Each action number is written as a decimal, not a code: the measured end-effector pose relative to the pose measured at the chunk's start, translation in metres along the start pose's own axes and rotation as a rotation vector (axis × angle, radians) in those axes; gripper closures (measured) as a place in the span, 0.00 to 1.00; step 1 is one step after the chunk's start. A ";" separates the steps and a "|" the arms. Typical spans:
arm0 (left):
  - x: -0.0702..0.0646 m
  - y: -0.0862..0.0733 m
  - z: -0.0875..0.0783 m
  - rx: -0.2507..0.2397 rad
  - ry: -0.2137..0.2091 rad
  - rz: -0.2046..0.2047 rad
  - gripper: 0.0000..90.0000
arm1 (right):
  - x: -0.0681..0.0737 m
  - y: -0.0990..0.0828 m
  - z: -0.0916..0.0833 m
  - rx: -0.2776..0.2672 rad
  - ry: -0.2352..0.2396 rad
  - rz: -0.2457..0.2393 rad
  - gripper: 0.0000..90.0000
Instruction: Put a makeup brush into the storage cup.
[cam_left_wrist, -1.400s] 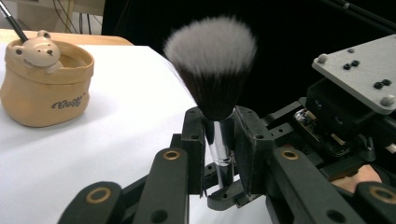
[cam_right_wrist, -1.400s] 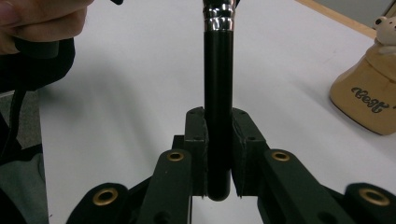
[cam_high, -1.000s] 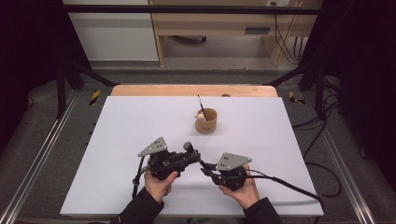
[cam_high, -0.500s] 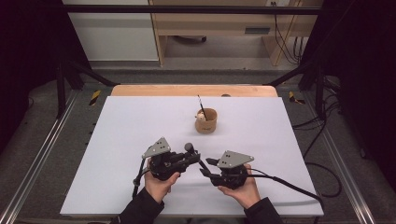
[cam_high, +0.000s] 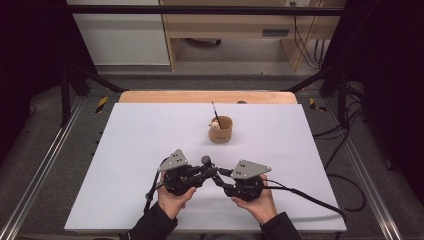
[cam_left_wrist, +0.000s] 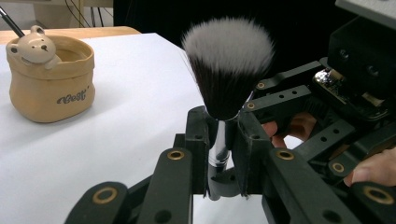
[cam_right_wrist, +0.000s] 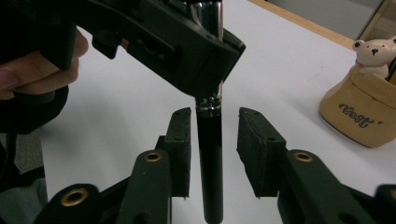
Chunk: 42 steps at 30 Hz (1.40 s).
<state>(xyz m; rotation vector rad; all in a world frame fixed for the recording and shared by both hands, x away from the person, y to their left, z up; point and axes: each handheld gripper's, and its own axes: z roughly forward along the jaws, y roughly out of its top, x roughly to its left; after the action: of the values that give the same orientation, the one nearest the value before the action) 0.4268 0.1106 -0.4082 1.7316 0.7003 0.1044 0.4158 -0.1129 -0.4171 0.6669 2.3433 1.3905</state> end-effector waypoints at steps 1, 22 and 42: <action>0.000 0.000 0.000 0.001 0.000 0.004 0.86 | 0.000 0.000 0.000 -0.003 0.003 0.001 0.75; 0.001 0.002 -0.003 -0.019 0.016 0.017 0.72 | 0.000 0.000 0.001 0.025 0.014 -0.007 0.88; 0.004 0.005 -0.014 0.007 0.037 0.087 0.31 | -0.011 -0.002 -0.010 0.023 -0.066 0.023 0.88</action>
<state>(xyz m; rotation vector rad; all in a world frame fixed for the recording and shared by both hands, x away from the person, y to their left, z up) 0.4257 0.1239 -0.4007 1.7706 0.6528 0.1948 0.4200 -0.1267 -0.4135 0.7378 2.3105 1.3323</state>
